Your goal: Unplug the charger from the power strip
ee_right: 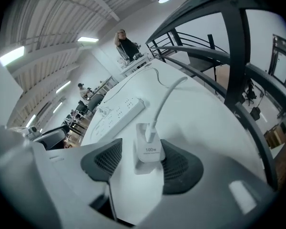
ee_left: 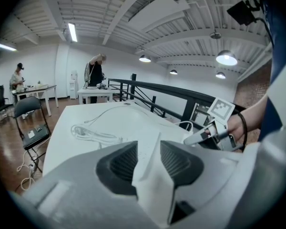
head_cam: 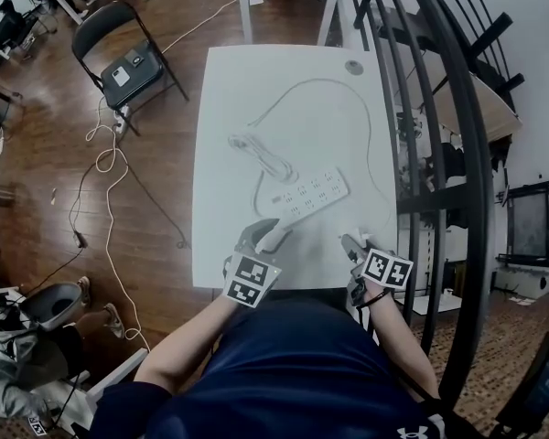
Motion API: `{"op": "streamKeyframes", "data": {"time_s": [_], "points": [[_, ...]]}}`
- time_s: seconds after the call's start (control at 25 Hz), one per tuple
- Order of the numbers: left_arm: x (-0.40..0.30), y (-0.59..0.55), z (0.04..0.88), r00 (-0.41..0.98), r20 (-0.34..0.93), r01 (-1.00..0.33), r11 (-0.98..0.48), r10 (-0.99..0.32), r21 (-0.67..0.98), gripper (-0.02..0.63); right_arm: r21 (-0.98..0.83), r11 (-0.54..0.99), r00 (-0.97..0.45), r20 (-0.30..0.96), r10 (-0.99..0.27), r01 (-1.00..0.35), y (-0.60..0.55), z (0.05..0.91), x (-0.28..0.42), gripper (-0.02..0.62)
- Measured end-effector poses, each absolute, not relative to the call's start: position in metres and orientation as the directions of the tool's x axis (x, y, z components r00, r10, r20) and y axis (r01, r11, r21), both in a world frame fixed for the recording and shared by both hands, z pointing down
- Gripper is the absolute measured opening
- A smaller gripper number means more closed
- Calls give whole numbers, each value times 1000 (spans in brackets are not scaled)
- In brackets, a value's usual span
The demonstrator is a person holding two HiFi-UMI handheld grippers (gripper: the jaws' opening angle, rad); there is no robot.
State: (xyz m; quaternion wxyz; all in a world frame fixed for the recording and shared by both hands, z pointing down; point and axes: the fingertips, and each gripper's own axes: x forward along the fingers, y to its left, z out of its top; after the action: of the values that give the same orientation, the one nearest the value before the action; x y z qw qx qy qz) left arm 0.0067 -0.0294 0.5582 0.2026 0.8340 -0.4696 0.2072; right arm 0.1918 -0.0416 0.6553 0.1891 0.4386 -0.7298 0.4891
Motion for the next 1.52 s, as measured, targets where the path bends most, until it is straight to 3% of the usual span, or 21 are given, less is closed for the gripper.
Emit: {"op": "streamKeyframes", "data": {"time_s": [0.32,0.76,0.92,1.04,1.2,1.36,1.52], "points": [[8,-32,559,484,533,-860,-489,-694,143,150,-359,176,-399,799,-450,-917,-39,659,215,310],[12,-32,549,513,513,-845,-511,-688,160,150,-306,157,-338,742,-578,-939,-46,608,238,287],[19,-34,525,548,474,-834,-495,-689,244,144,-306,230,-378,639,-670,-924,-62,560,231,219],[23,-40,496,558,411,-830,-501,-721,247,109,-369,332,-490,531,-691,-868,-69,519,206,31],[25,-44,450,566,302,-824,-516,-767,234,6,-354,452,-569,396,-721,-819,-70,464,174,11],[30,-39,416,602,208,-798,-569,-771,201,6,-300,545,-618,280,-734,-783,-63,417,147,11],[39,-32,408,635,198,-773,-607,-747,187,6,-284,585,-649,273,-711,-760,-54,412,132,11]]}}
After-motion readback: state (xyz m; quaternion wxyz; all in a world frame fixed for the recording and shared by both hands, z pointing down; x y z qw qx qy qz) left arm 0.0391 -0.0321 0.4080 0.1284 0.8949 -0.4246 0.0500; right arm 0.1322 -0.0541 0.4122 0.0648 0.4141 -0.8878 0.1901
